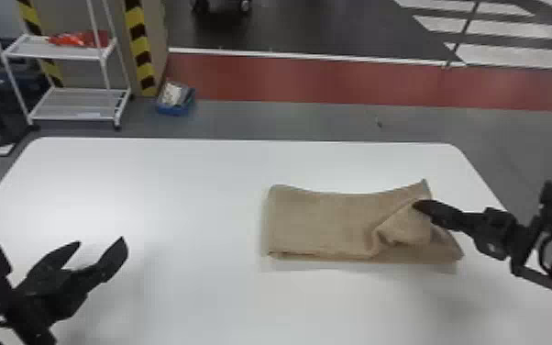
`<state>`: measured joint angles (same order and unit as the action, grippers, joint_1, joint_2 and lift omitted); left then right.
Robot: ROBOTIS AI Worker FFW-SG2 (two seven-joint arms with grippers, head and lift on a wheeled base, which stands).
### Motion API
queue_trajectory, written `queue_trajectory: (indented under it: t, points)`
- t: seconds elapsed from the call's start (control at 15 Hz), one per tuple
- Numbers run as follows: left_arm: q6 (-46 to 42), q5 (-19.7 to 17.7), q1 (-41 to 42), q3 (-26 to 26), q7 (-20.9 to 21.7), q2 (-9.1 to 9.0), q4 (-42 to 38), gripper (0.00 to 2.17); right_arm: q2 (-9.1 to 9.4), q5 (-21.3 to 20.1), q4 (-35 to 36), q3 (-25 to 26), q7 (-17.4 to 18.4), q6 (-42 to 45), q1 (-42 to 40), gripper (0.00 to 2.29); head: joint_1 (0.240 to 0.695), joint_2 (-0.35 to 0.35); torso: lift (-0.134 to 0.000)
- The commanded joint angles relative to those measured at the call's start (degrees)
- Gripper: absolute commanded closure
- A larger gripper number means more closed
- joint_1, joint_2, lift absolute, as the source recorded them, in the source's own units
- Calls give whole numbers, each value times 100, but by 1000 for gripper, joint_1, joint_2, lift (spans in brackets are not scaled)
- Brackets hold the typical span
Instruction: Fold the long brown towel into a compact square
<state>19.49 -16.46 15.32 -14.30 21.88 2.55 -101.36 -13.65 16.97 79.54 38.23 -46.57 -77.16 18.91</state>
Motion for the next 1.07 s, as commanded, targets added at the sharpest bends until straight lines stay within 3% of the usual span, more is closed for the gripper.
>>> queue_trajectory:
  t: [0.0,0.07,0.2,0.4,0.47,0.53,0.6,1.0]
  points:
    - [-1,12,-29,-3,0,0,19,73,55,254,501,123,-54,-401,-151,1649,695,-105,-120]
    - [-1,12,-29,-12,0,9,19,73,38,430,721,387,-63,-647,-142,1649,695,-101,-120]
    - [-1,12,-29,-29,0,17,72,70,-296,448,624,624,-72,-735,-81,1649,695,-99,-120]
    - [-1,29,-65,103,9,9,125,70,-384,34,-334,202,-10,337,-63,1602,695,-147,-120]
    - [-1,38,-65,129,9,9,125,73,-419,-133,-703,62,-10,601,51,1035,695,-156,-120]
    - [-1,38,-56,146,9,9,125,73,-428,-229,-861,-44,-10,759,86,103,695,-162,-120]
    - [-1,38,-38,146,9,9,116,73,-428,-176,-861,-35,-19,759,69,-1,695,-170,-120]
    - [-1,47,-47,120,9,17,125,73,-630,210,-273,352,-116,21,-353,76,695,-170,-120]
